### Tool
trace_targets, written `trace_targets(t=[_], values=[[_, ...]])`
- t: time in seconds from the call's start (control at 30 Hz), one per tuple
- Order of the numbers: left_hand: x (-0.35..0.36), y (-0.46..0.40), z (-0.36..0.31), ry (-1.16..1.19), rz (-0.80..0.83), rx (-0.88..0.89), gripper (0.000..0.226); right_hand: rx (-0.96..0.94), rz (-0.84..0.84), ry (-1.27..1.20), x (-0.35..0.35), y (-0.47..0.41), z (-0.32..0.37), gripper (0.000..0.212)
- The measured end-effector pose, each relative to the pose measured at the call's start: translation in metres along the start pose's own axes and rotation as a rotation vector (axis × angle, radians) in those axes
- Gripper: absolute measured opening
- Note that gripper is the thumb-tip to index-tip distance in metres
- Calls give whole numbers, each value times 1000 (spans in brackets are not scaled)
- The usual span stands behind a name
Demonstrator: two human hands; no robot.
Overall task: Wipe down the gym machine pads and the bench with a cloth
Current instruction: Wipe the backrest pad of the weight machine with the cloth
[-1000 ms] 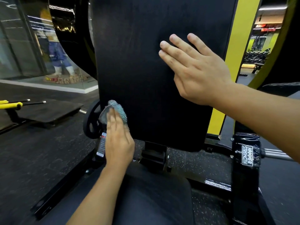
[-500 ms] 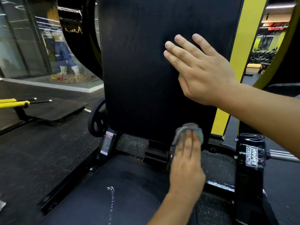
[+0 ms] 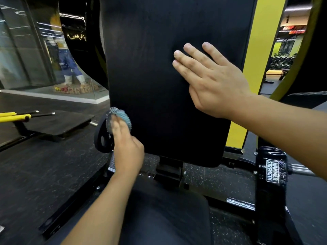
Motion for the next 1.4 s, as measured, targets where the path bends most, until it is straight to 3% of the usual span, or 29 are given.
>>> trace_targets(t=[0.13,0.3,0.37,0.47,0.53,0.6,0.67,0.8,0.93,1.0,1.13,1.33,1.4], values=[[-7,-13,5,178,-88,-359,68,-6,-1,12,1,1,-1,58],[17,19,-16,209,-56,-432,68,0,-4,29,3,0,0,58],[32,52,-40,205,-23,-364,69,6,-10,30,3,1,-1,58],[54,117,-99,12,198,-155,73,8,-15,29,2,0,-1,58],[62,147,-128,22,298,-43,84,7,-12,32,2,0,0,58],[68,158,-147,-27,349,170,93,6,-4,30,2,0,-1,58],[70,165,-158,-114,376,456,81,5,0,27,2,0,-1,58],[66,151,-142,-227,396,752,69,2,-3,18,2,1,-2,58],[47,117,-86,-272,348,818,67,3,-12,19,2,1,-1,57],[35,88,-47,-283,287,733,66,7,-16,22,1,1,-1,58],[5,26,5,-226,114,281,81,5,-9,18,2,0,1,58],[0,10,9,32,-15,-213,74,19,-30,27,1,1,1,57],[8,19,-5,75,-35,-268,75,21,-33,23,1,0,3,57]])
Point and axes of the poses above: each hand's wrist, its own y-axis away from the middle knuckle, its own x-axis out of the palm, z = x × y, the point moved 5 cm from there along -y, towards the middle knuckle
